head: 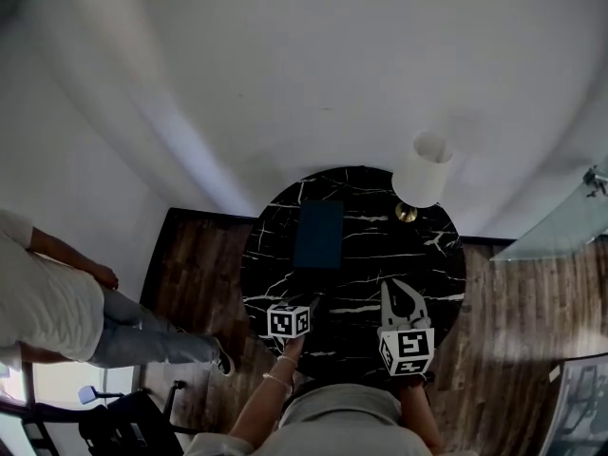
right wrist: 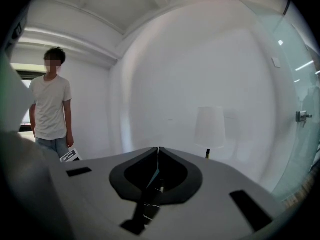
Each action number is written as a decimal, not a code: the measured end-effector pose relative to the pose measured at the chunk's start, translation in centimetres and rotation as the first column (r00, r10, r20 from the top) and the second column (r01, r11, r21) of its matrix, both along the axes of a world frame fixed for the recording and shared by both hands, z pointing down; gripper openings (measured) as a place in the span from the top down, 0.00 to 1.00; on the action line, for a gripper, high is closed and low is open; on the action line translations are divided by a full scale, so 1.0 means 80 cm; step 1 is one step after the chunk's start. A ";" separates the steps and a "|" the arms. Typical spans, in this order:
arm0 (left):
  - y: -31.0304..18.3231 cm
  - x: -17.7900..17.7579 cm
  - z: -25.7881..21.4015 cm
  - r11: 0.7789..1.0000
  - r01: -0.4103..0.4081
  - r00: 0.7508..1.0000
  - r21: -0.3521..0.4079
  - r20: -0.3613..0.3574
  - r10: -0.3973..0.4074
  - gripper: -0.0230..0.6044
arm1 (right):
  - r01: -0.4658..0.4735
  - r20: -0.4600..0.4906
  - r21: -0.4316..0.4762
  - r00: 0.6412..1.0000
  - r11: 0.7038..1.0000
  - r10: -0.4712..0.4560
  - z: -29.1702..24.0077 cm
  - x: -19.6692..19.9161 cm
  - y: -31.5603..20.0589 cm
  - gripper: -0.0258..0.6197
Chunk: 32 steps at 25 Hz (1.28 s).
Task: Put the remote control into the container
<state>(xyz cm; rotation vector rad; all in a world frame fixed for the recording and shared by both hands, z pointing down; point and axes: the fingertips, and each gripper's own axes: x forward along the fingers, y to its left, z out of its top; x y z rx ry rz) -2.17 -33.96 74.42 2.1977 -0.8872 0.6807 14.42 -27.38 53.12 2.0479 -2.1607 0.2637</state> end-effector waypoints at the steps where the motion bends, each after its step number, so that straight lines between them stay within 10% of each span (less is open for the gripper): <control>1: 0.000 0.000 -0.006 1.000 -0.001 1.000 0.020 -0.002 0.001 0.81 | 0.003 0.001 -0.001 1.000 1.000 -0.003 0.001 -0.001 0.000 0.94; 14: 0.015 0.043 -0.166 0.943 -0.007 0.984 0.334 -0.167 0.066 0.95 | 0.039 -0.003 0.004 0.999 0.999 -0.039 -0.005 -0.017 0.002 0.94; 32: 0.051 0.056 -0.305 0.835 0.051 0.950 0.549 -0.285 0.129 0.95 | 0.079 0.002 0.073 0.997 0.994 -0.079 -0.036 -0.043 0.008 0.94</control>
